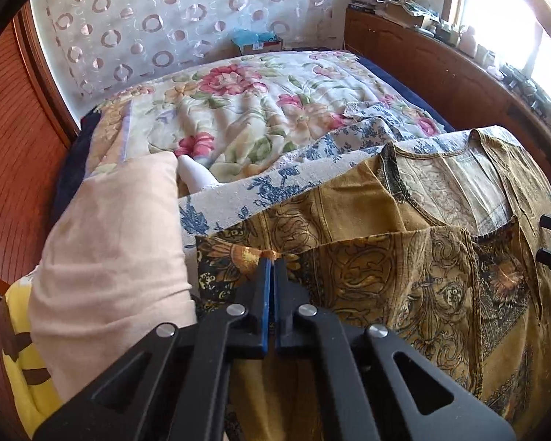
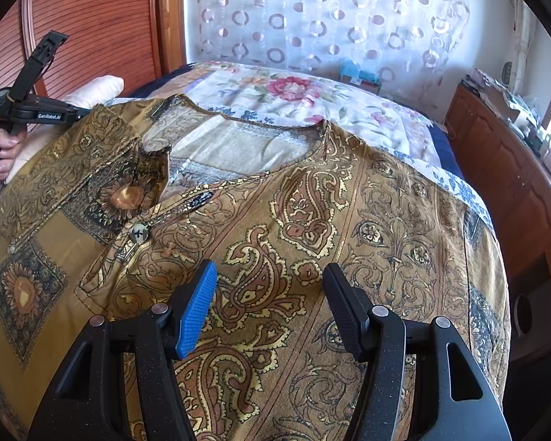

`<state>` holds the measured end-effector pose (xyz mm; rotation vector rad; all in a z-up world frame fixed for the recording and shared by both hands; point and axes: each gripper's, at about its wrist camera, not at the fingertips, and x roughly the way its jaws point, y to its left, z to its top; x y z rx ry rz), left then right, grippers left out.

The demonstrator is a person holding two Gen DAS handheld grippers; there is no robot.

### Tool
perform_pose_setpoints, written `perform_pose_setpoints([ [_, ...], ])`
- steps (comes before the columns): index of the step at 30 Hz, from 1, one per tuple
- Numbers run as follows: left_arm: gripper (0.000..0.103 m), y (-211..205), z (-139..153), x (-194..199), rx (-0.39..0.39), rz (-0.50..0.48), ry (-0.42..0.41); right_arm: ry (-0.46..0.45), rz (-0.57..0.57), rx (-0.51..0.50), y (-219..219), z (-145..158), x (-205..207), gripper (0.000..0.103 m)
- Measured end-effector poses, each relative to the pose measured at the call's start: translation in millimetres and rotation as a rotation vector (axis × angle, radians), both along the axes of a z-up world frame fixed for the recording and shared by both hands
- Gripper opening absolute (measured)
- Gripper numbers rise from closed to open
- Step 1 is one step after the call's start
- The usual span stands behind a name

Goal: Fold small clothes

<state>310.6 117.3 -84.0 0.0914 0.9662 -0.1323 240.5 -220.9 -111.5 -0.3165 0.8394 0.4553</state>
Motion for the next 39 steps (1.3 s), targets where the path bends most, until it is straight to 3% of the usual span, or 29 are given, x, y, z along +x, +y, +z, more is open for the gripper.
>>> perform_pose_setpoints([
  [8,0.0,40.0,45.8,-21.8,0.035,0.113,-0.141,-0.003,0.0,-0.004,-0.2,0.1,2.1,0.062],
  [14,0.0,70.4,43.0,-25.9,0.028,0.164,-0.134,-0.006,0.0,-0.008,0.8,0.2,0.9,0.062],
  [19,0.0,69.4,34.7,-31.6,0.032,0.177,-0.129,-0.005,-0.003,-0.008,0.2,0.1,1.9,0.064],
  [24,0.001,62.7,47.2,-44.0,0.013,0.176,-0.174,0.018,-0.006,0.016,-3.5,-0.3,6.5,0.064],
  [25,0.008,59.7,51.4,-48.9,0.004,0.166,-0.191,0.019,-0.007,0.016,-3.4,0.2,6.1,0.065],
  [28,0.041,47.5,62.6,-65.7,-0.029,0.133,-0.238,0.015,-0.008,0.012,-3.0,0.4,5.5,0.065],
  [31,0.062,30.8,67.9,-80.8,-0.047,0.096,-0.262,0.01,-0.009,0.007,-2.7,0.3,4.3,0.065],
  [39,0.067,-17.7,55.5,-123.9,-0.124,0.036,-0.232,-0.001,-0.016,-0.008,-2.5,0.2,4.6,0.068],
])
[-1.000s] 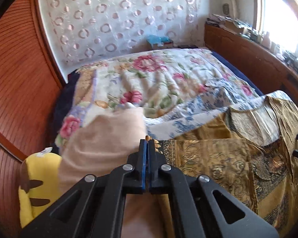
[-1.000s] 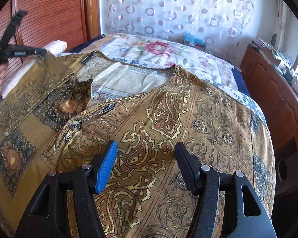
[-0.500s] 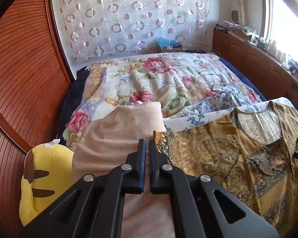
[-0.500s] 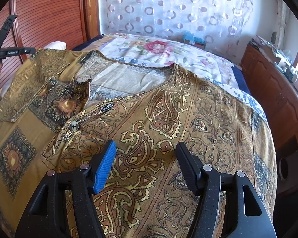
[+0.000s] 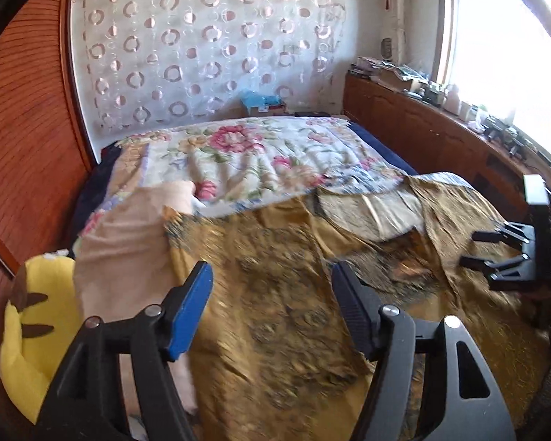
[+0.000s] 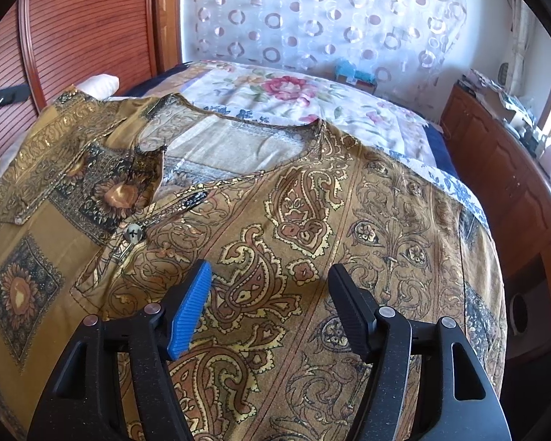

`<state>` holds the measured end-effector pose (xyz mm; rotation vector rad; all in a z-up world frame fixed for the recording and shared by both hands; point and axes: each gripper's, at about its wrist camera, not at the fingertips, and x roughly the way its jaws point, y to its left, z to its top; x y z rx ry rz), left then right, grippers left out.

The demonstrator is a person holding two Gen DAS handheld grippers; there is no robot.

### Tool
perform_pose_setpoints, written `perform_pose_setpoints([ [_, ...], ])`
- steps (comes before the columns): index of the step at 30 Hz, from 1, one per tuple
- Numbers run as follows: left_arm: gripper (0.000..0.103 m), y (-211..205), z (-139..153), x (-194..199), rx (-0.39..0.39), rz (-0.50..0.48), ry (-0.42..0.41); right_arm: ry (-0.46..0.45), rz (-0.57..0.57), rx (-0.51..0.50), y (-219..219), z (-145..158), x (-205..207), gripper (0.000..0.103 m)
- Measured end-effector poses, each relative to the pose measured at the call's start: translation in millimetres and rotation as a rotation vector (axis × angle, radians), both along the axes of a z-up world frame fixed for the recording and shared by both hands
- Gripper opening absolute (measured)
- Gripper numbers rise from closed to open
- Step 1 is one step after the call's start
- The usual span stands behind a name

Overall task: Fold small clothes
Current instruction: 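Move the right gripper to the shirt's other side edge and grasp it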

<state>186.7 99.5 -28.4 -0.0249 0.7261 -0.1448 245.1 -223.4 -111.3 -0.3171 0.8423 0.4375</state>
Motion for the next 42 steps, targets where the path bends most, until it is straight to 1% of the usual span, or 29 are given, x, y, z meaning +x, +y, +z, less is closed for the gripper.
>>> perform_pose_setpoints([
  [2,0.067,-10.8,-5.9,-11.6,-0.015,-0.014,0.015,0.006,0.0,0.009,-1.8,0.4,0.9,0.068],
  [4,0.067,-18.4,-9.6,-21.3,-0.003,-0.008,0.022,0.0,-0.016,0.011,-5.0,2.3,0.4,0.068],
  [5,0.067,-23.1,-11.3,-28.7,-0.003,-0.011,0.022,-0.014,-0.034,0.005,-7.6,4.9,-2.0,0.068],
  [8,0.067,-32.8,-12.9,-47.7,-0.022,-0.025,0.024,-0.059,-0.042,0.031,-22.1,22.3,-19.8,0.068],
  [10,0.067,-42.0,-12.3,-57.9,-0.015,-0.037,0.022,-0.095,-0.067,0.044,-39.4,34.7,-32.7,0.068],
  [12,0.067,-50.7,-11.7,-69.7,-0.008,-0.048,0.019,-0.105,-0.1,0.056,-62.2,44.0,-41.3,0.068],
  [14,0.067,-58.4,-11.7,-80.1,-0.007,-0.062,0.016,-0.124,-0.14,0.045,-88.3,51.4,-49.9,0.068],
  [18,0.067,-71.5,-14.0,-92.1,-0.017,-0.09,0.019,-0.139,-0.217,0.051,-137.1,60.6,-62.8,0.066],
  [20,0.067,-79.5,-16.7,-97.1,-0.022,-0.115,0.019,-0.124,-0.255,0.055,-163.2,59.2,-66.1,0.059],
  [22,0.067,-88.1,-20.4,-102.7,-0.033,-0.132,0.019,-0.101,-0.284,0.063,-181.3,54.7,-69.3,0.054],
  [26,0.067,-98.7,-25.9,-111.5,-0.037,-0.146,0.033,-0.051,-0.331,0.074,-211.7,42.1,-73.0,0.054],
  [31,0.067,-106.0,-30.2,-120.6,-0.054,-0.157,0.04,0.003,-0.346,0.104,-226.8,29.5,-78.9,0.054],
  [36,0.067,-109.8,-32.9,-125.8,-0.046,-0.163,0.043,0.056,-0.349,0.13,-232.2,16.2,-81.9,0.043],
  [38,0.067,-109.5,-33.1,-124.8,-0.047,-0.162,0.042,0.062,-0.339,0.138,-231.1,13.0,-81.3,0.03],
  [39,0.067,-109.9,-32.7,-125.5,-0.047,-0.161,0.041,0.06,-0.327,0.15,-231.1,12.7,-82.7,0.026],
  [40,0.067,-110.1,-32.6,-126.4,-0.046,-0.161,0.039,0.053,-0.326,0.142,-230.2,13.0,-83.2,0.023],
  [42,0.067,-109.9,-32.7,-128.0,-0.056,-0.168,0.039,0.019,-0.33,0.094,-226.7,15.5,-83.9,0.011],
])
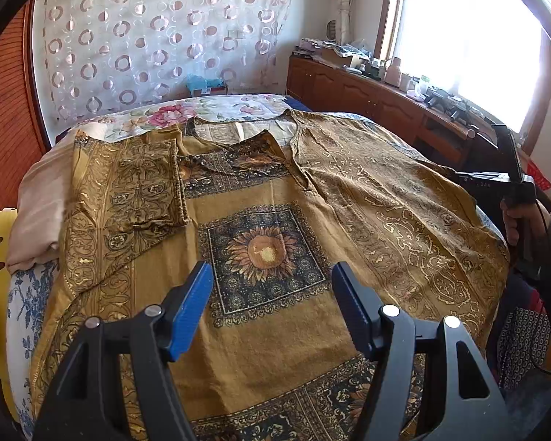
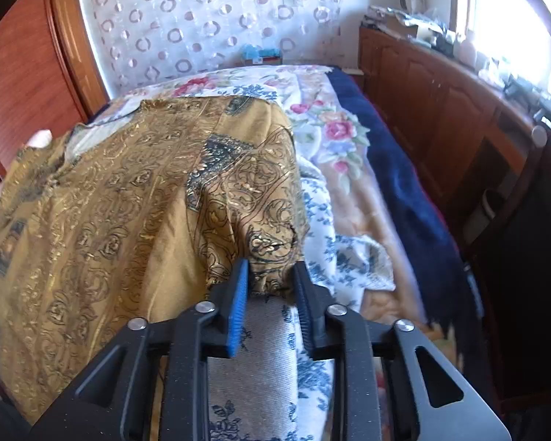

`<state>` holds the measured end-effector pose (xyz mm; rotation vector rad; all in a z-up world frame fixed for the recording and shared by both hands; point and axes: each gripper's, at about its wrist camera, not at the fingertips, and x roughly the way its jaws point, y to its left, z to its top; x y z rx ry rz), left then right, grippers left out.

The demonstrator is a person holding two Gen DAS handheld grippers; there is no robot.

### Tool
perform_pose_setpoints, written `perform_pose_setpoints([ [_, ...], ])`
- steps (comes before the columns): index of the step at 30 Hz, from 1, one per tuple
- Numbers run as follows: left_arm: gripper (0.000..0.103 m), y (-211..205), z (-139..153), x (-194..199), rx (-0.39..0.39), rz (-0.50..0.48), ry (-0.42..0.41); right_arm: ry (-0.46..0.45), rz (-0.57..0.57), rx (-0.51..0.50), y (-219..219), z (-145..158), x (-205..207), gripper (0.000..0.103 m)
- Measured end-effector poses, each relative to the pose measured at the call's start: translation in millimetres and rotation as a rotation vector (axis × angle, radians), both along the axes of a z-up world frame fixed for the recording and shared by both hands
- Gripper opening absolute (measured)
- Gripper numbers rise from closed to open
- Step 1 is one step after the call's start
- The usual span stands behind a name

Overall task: Fold small clothes
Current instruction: 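Move the right gripper to the shirt's other side edge and grasp it, then lift the side edge with the right gripper and fold it over the shirt body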

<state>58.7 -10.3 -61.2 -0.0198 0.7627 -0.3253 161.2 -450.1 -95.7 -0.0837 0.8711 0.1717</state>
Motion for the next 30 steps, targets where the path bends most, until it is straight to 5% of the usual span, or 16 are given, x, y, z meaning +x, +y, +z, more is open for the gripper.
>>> perform_pose_setpoints([
  [1,0.067,0.2,0.0,-0.3,-0.009,-0.003,0.002,-0.023,-0.004,-0.018,0.7,2.2,-0.6,0.005],
  [7,0.067,-1.5,1.6,-1.1,-0.007,0.0,-0.005,-0.144,0.041,-0.031,21.9,35.8,0.4,0.003],
  [13,0.067,-0.7,5.1,-4.5,-0.011,0.007,-0.016,-0.255,0.241,-0.026,88.4,73.3,-10.2,0.003],
  [17,0.067,-0.5,8.7,-6.0,-0.015,0.013,-0.027,-0.23,0.371,-0.012,131.1,58.2,-26.4,0.003],
  [24,0.067,-1.0,15.4,-10.7,-0.018,0.02,-0.045,-0.128,0.393,-0.009,151.6,17.2,-37.5,0.003],
  [30,0.067,-3.1,16.8,-12.2,-0.019,0.015,-0.045,-0.132,0.362,-0.036,142.2,18.9,-46.5,0.024],
])
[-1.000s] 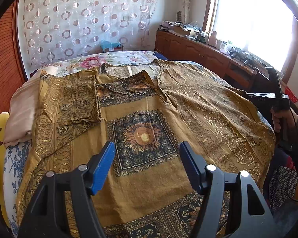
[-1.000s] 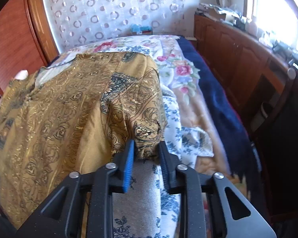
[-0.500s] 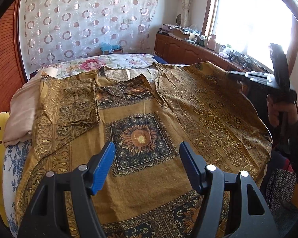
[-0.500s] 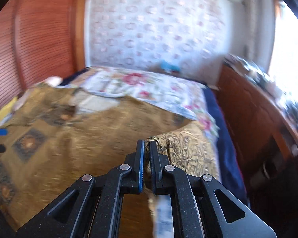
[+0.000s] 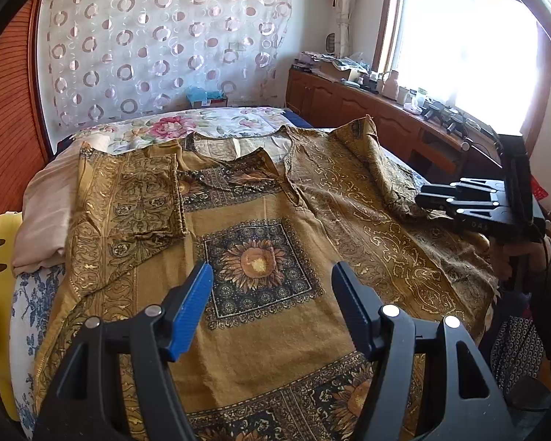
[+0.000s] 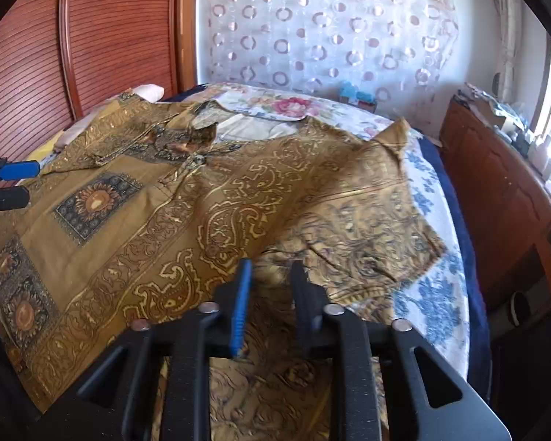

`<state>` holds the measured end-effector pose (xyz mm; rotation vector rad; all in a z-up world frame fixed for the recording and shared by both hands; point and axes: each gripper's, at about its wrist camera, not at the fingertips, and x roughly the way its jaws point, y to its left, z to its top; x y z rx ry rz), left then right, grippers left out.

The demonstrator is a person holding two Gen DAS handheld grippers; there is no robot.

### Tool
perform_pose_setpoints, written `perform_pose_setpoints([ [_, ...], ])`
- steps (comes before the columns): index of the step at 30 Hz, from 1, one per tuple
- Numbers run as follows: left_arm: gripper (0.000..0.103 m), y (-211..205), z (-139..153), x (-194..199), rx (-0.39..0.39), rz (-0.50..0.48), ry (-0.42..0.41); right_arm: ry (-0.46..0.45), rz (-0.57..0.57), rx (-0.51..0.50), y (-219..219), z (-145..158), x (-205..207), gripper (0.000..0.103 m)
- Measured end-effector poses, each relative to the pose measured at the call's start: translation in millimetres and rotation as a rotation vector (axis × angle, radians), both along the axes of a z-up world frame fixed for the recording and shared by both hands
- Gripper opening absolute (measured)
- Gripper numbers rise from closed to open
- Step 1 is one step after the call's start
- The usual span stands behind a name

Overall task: Fold small clothes
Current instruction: 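Lift the side edge with the right gripper and fold it over the shirt body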

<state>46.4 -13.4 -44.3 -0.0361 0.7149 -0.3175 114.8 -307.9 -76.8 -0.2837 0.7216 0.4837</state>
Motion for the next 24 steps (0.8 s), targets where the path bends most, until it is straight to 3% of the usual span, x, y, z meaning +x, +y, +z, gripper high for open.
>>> perform_pose_setpoints([
  [4,0.067,-0.5,0.6,1.1,-0.004,0.002,-0.002,-0.024,-0.037,0.031,-16.7,15.6,0.5,0.045],
  [8,0.067,-1.9,1.2,-0.9,-0.006,0.0,-0.006,-0.018,-0.115,0.007,-32.5,16.1,18.9,0.046],
  [16,0.067,-1.7,-3.0,0.2,-0.007,-0.001,0.01,0.152,-0.302,0.035,-73.8,-19.9,74.6,0.046],
  [22,0.067,-3.0,-8.7,1.1,-0.013,0.0,0.024,0.179,-0.283,0.059,-71.0,-19.8,91.8,0.047],
  [24,0.067,-3.5,-9.9,0.5,-0.011,-0.001,0.026,0.158,-0.256,0.022,-62.5,-20.2,95.3,0.037],
])
